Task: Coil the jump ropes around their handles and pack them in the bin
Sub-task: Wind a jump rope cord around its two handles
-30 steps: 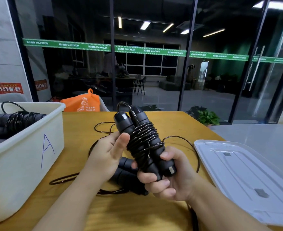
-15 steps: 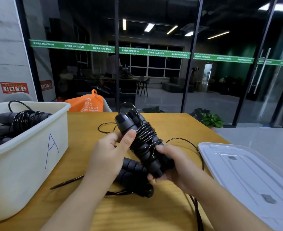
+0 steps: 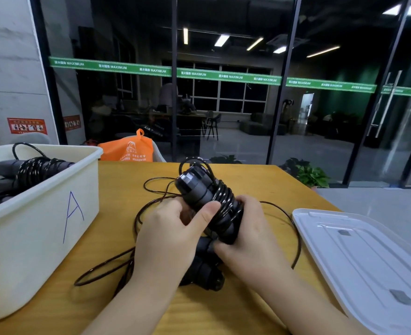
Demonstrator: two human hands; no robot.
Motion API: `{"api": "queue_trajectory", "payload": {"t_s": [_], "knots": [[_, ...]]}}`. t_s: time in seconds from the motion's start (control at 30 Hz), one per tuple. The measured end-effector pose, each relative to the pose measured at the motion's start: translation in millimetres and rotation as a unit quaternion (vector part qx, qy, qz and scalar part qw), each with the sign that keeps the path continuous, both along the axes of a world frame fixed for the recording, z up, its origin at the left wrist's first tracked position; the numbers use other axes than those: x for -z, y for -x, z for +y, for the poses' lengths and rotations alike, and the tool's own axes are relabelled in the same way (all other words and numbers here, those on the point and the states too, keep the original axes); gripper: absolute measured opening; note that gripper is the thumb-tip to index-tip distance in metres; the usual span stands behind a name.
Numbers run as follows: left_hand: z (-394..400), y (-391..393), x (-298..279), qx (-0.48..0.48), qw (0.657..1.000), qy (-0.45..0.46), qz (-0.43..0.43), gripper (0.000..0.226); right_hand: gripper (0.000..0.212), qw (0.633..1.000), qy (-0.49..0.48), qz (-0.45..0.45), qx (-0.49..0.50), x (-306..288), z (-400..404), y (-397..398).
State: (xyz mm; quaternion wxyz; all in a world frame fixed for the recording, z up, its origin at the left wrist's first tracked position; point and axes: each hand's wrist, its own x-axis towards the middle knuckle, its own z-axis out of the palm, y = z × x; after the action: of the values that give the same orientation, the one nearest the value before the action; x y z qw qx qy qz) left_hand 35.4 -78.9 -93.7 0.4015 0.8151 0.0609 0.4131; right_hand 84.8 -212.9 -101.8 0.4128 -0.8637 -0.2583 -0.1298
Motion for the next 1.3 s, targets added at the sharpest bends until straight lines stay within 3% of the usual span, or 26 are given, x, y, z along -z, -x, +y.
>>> {"api": "queue_trajectory", "payload": {"t_s": [0.17,0.3,0.37,0.47,0.67,0.77,0.9,1.03,1.13,1.17,1.23,1.3], "knots": [[9.5,-6.4,4.1,0.024,0.994,-0.101,-0.042,0.058,0.052,0.992,-0.083,0.092,-0.033,-3.5,-0.6,3.2],[21.6,-9.4,4.1,0.028,0.985,-0.146,-0.084,0.062,0.034,0.958,-0.163,0.206,-0.113,-6.5,-0.5,3.2],[26.9,-8.8,3.3,0.03,0.984,-0.142,-0.106,0.057,0.033,0.926,-0.212,0.26,-0.171,-7.6,-0.8,3.4],[29.9,-7.4,2.2,0.051,0.99,-0.084,-0.1,0.057,0.053,0.863,-0.275,0.336,-0.259,-5.0,-1.8,3.4],[27.9,-4.7,-3.1,0.102,0.993,0.032,-0.04,0.076,0.053,0.719,-0.283,0.481,-0.413,-3.9,-7.9,-2.6],[31.9,-7.2,-2.2,0.168,0.982,0.083,0.005,0.08,0.058,0.68,-0.263,0.517,-0.449,-2.7,-9.8,-5.2],[34.6,-6.8,-1.8,0.261,0.956,0.127,0.038,0.068,0.055,0.637,-0.265,0.54,-0.482,1.4,-11.9,-10.0],[35.2,-5.2,-3.9,0.275,0.952,0.128,0.05,0.066,0.059,0.644,-0.277,0.53,-0.477,4.6,-13.0,-13.0],[34.9,-4.0,-5.0,0.233,0.963,0.124,0.043,0.064,0.064,0.687,-0.308,0.505,-0.422,0.3,-9.3,-8.8],[34.1,-3.5,-6.0,0.208,0.969,0.126,0.038,0.059,0.067,0.721,-0.322,0.477,-0.386,-0.8,-7.1,-7.5],[30.4,-2.3,-10.2,0.137,0.983,0.121,0.03,0.05,0.064,0.831,-0.308,0.364,-0.287,-2.6,-4.5,-4.3],[25.3,0.2,-14.2,0.063,0.992,0.107,0.016,0.046,0.059,0.933,-0.225,0.213,-0.184,-4.3,-2.8,0.6]]}}
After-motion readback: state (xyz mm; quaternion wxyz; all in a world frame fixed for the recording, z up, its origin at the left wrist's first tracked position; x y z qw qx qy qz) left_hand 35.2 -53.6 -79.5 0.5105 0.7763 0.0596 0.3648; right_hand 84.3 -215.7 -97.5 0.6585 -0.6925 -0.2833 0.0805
